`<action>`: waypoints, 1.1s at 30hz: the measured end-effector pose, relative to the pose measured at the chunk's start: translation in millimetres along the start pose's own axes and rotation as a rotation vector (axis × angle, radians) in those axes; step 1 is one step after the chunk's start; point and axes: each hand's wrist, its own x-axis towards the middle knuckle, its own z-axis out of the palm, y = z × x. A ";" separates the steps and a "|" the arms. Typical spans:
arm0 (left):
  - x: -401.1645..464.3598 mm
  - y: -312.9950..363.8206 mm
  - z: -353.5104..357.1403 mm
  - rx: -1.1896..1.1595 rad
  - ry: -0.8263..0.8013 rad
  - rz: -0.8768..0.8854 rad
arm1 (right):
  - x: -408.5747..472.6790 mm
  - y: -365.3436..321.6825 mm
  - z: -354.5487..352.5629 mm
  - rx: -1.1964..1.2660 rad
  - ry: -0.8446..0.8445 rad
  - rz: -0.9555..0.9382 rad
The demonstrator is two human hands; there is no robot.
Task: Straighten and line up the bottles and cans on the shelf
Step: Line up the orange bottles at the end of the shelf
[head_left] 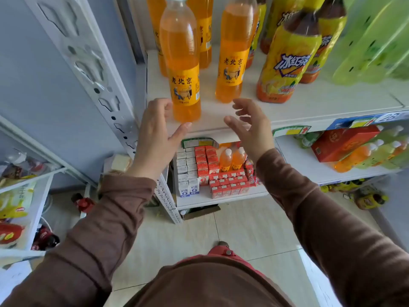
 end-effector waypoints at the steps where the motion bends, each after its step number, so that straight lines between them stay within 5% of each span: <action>1: 5.6 2.1 -1.8 -0.096 0.040 -0.050 | 6.9 -0.5 -1.8 0.097 0.047 0.054; 7: 52.5 19.6 -14.8 -0.290 0.028 -0.089 | 61.5 1.6 -5.4 0.103 -0.018 0.202; 21: 90.2 40.0 -16.0 -0.239 0.040 -0.176 | 124.1 15.5 -14.2 0.073 -0.224 0.056; 33: 113.2 48.4 -32.4 -0.458 -0.016 -0.490 | 129.8 -8.6 -33.7 0.319 -0.522 0.147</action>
